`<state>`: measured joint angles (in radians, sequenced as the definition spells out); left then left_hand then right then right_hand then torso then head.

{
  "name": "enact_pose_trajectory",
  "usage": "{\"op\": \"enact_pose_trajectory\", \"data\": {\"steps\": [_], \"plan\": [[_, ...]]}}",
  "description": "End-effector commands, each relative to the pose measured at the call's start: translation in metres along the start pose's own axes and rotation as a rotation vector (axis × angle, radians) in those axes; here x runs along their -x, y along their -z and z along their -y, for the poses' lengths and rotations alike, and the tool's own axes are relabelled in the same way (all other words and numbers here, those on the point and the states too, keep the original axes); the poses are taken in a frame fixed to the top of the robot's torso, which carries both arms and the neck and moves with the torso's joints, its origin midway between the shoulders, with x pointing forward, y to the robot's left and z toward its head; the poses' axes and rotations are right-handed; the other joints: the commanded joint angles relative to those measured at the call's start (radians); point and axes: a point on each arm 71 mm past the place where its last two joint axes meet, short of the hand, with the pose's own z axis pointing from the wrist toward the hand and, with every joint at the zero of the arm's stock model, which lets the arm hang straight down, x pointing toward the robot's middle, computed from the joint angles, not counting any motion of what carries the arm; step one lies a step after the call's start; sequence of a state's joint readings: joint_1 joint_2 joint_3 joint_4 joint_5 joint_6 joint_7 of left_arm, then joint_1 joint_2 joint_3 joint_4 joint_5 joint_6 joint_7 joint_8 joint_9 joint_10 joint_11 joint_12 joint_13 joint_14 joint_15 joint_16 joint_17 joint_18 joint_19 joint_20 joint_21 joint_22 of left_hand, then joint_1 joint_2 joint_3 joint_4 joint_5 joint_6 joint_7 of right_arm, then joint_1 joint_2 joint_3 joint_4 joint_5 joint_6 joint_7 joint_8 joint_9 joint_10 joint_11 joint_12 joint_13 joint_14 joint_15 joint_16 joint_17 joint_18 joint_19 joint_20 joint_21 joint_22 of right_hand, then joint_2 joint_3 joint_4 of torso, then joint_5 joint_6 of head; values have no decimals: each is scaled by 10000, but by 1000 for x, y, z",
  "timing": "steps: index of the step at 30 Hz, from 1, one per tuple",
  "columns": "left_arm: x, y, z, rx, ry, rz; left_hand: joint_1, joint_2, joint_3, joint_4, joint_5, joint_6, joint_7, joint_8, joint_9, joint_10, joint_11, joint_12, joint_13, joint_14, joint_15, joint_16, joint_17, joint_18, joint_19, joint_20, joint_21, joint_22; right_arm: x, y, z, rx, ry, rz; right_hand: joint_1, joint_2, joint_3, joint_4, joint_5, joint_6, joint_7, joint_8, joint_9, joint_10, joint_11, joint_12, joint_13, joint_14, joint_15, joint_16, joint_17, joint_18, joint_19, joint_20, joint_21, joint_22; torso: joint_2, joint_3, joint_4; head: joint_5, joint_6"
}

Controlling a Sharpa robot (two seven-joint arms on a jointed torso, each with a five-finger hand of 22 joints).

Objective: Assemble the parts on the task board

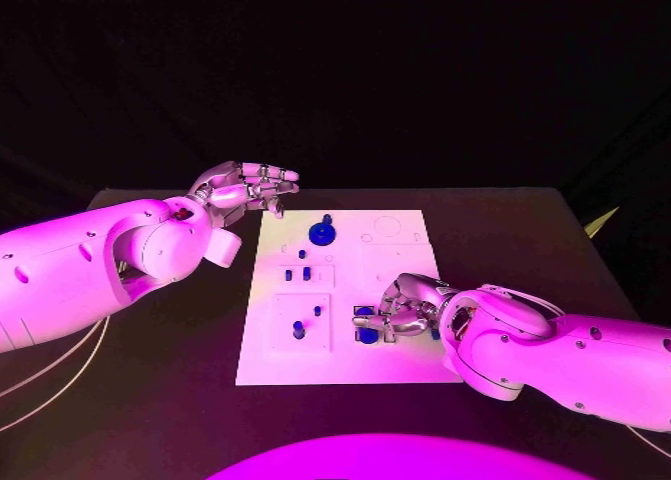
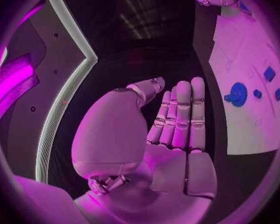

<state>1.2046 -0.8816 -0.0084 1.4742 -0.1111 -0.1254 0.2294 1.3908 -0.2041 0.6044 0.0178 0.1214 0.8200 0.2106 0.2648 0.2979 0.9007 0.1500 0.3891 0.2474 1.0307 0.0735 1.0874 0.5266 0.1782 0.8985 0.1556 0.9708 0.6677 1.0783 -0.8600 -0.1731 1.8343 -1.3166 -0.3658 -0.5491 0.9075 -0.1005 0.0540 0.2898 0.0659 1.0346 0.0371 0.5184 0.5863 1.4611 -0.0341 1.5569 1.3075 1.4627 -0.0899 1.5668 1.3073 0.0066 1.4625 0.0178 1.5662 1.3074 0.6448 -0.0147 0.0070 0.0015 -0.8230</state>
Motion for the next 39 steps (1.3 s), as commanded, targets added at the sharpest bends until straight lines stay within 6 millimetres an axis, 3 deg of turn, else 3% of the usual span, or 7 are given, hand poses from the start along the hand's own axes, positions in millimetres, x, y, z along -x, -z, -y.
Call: {"op": "enact_pose_trajectory", "data": {"steps": [1,5,6,10,20,32,39], "plan": [[-2,0,1,-60,79,-117,-80,12,-36,-3,42,-44,93,55,-14,-68,18,22,5,-57,-23,46,-12,69,-10,75,-57,-17,0,4,-2,232,168,1,220,174,-122,-3,265,-54,0,59,16,1035,0,-15,2551,1081,-50,40,2635,-65,1082,-59,43,2633,1,9,7,10,-10],[-1,1,1,-57,75,-100,-80,12,-36,-3,42,-44,93,55,-14,-68,18,22,5,-57,-23,46,-12,69,-10,75,-57,-17,0,11,0,353,6,-114,548,258,-188,-33,432,-65,-4,78,14,1044,-4,5,2563,1081,-52,40,2635,-66,1083,-60,46,2634,-2,4,-2,29,-18],[-1,1,1,-57,74,-97,-83,25,-44,10,49,-73,95,92,-22,-108,19,71,2,-71,-20,63,-25,71,-10,81,-78,-35,1,14,0,406,-54,-159,953,262,-193,-89,450,-77,-8,87,8,1049,-7,17,2570,1081,-55,40,2635,-66,1083,-62,46,2634,-4,0,-6,32,-23],[0,1,1,-55,69,-82,-83,25,-44,10,49,-73,95,92,-22,-108,19,71,2,-71,-20,63,-25,71,-10,81,-78,-35,3,23,1,589,-256,-343,1168,272,-212,-87,456,-84,-9,91,1,1052,-8,24,2574,1081,-56,40,2635,-66,1083,-62,46,2634,-6,-1,-12,27,-19],[0,1,1,-48,70,-87,-83,25,-44,10,49,-73,95,92,-22,-108,19,71,2,-71,-20,63,-25,71,-10,81,-78,-35,5,27,11,449,-276,-736,2354,16,-245,-218,348,-187,24,15,-86,1051,18,20,2575,1081,-37,40,2635,-66,1083,-51,46,2634,1,-1,10,-53,-19],[-1,1,1,-47,73,-103,-81,30,-44,12,49,-77,97,102,-24,-114,20,84,2,-74,-20,67,-29,71,-9,81,-81,-38,5,13,14,138,-204,-422,2592,227,-120,-112,288,-145,23,5,-120,1050,18,15,2573,1081,-34,40,2635,-66,1083,-46,46,2634,6,3,31,-25,-41],[-1,1,1,-48,37,-101,-81,30,-44,12,49,-77,97,102,-24,-114,20,84,2,-74,-20,67,-29,71,-9,81,-81,-38,5,7,14,59,-167,-271,2535,383,-84,-11,360,-121,22,3,-135,1054,17,25,2578,1081,-35,40,2635,-66,1083,-45,46,2634,-3,-4,6,-6,-46]]}}
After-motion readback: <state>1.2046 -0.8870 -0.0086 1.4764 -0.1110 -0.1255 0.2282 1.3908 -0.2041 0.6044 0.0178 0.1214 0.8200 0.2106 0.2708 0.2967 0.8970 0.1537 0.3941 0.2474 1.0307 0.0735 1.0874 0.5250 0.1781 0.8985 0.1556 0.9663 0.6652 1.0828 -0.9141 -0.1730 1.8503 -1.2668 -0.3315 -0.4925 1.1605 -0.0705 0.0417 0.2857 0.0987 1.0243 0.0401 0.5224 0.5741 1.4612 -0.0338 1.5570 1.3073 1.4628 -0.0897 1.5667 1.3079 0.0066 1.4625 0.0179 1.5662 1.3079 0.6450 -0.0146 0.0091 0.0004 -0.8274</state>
